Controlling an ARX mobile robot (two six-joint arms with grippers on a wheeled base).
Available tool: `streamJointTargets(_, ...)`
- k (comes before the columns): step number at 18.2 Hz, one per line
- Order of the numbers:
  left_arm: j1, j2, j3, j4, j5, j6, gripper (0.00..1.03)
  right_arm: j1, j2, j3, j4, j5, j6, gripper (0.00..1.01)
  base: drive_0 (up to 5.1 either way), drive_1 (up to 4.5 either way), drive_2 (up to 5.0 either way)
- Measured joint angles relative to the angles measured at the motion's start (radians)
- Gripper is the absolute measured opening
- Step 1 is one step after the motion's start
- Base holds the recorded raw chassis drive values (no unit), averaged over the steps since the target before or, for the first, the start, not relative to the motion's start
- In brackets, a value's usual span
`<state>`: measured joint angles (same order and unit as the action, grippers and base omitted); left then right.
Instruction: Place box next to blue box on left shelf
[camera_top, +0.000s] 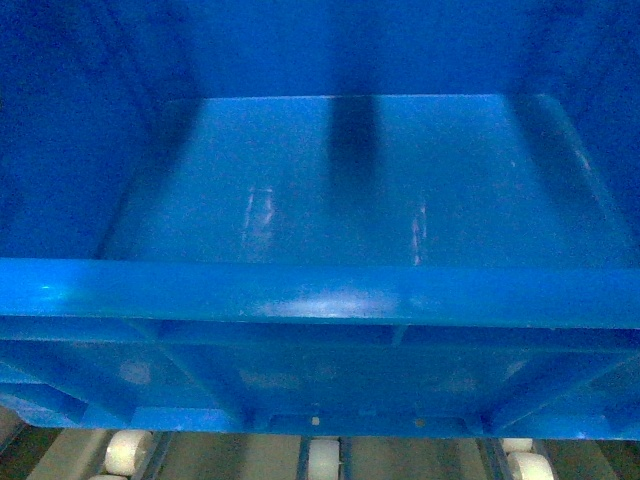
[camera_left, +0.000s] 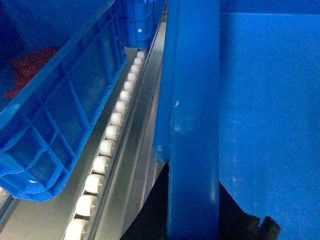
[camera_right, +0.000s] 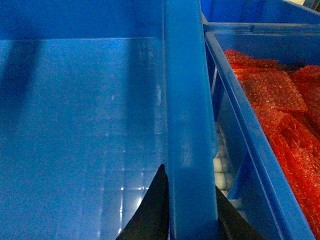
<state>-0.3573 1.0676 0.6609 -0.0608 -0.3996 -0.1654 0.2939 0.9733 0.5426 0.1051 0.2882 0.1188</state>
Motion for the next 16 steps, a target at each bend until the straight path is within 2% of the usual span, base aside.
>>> streamJointTargets(16, 0.0, 0.0, 0.0, 0.0, 0.0, 0.0, 0.09, 0.0, 0.0, 0.0, 0.0, 0.0, 0.0, 0.09, 0.0, 0.0, 0.0)
